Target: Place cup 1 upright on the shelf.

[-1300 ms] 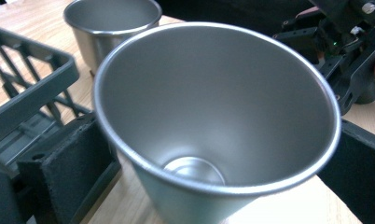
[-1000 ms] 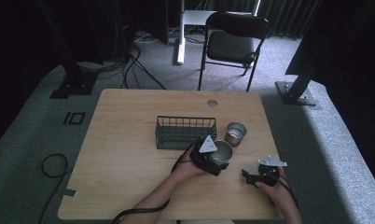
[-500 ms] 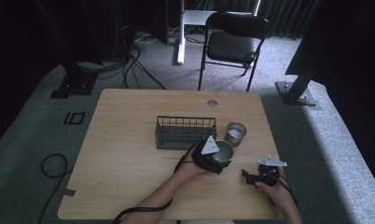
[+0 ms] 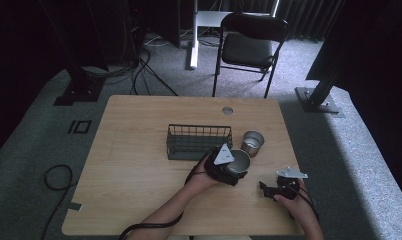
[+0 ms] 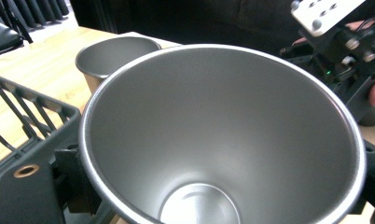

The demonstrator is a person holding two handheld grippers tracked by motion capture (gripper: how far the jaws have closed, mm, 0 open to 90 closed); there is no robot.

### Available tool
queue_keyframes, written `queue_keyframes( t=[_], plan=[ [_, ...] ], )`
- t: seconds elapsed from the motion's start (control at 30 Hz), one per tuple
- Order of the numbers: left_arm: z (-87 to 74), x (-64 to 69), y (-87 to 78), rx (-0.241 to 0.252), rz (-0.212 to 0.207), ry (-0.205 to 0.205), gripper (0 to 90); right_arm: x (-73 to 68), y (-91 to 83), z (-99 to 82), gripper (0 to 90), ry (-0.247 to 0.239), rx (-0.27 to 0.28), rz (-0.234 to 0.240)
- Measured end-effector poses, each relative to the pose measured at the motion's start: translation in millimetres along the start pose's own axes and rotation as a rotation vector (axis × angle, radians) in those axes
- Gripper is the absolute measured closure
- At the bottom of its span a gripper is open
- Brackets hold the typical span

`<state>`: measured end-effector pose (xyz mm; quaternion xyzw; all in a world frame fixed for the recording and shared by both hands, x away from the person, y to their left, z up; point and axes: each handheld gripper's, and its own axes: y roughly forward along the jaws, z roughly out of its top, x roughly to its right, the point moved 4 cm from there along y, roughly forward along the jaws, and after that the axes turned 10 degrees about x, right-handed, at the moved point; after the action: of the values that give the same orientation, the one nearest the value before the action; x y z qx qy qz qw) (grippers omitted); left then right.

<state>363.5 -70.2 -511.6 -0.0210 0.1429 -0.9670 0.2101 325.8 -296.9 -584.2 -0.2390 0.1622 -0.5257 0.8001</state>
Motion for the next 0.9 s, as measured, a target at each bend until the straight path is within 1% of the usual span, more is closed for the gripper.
queue_keyframes(
  t=[0.07, 0.1, 0.13, 0.3, 0.43, 0.47, 0.53, 0.63, 0.73, 0.8, 0.9],
  plan=[
    [4.6, 0.4, -2.9, 0.006, 0.004, 0.007, 14.1, 0.0, 0.0, 0.0, 11.8, 0.001, 0.0, 0.0],
    [9.3, 0.5, -6.5, 0.017, 0.004, 0.004, 14.1, 0.1, 0.0, 0.0, 11.8, -0.001, 0.0, 0.0],
    [9.3, 0.5, -6.5, 0.017, 0.004, 0.004, 14.1, 0.0, 0.0, 0.0, 11.8, 0.0, 0.0, 0.0],
    [19.4, -0.1, -15.8, 0.03, 0.003, 0.005, 14.1, 0.0, 0.0, 0.0, 11.8, 0.0, 0.001, 0.0],
    [24.9, -1.5, -21.2, 0.038, 0.009, 0.011, 14.1, 0.0, 0.0, 0.0, 11.8, -0.001, 0.0, 0.0],
    [29.7, -3.4, -25.8, 0.045, 0.01, 0.014, 14.1, 0.0, 0.0, 0.0, 11.8, 0.0, 0.0, 0.0],
    [33.0, -5.1, -28.9, 0.044, 0.014, 0.018, 14.1, 0.0, 0.0, 0.0, 11.8, 0.0, 0.0, 0.0],
    [38.0, -7.6, -33.7, 0.052, 0.027, 0.026, 14.1, 0.0, -0.1, 0.0, 11.8, 0.0, 0.0, 0.0],
    [41.5, -9.8, -37.6, 0.059, 0.035, 0.023, 14.1, 0.0, 0.1, 0.0, 11.8, 0.0, 0.001, 0.0],
    [46.5, -14.0, -44.4, 0.068, 0.053, 0.024, 14.1, 0.0, 0.0, 0.0, 11.8, 0.0, 0.001, 0.0],
    [50.7, -17.9, -50.2, 0.071, 0.07, 0.027, 14.1, 0.0, 0.0, 0.0, 11.8, 0.0, 0.0, 0.0]
  ],
)
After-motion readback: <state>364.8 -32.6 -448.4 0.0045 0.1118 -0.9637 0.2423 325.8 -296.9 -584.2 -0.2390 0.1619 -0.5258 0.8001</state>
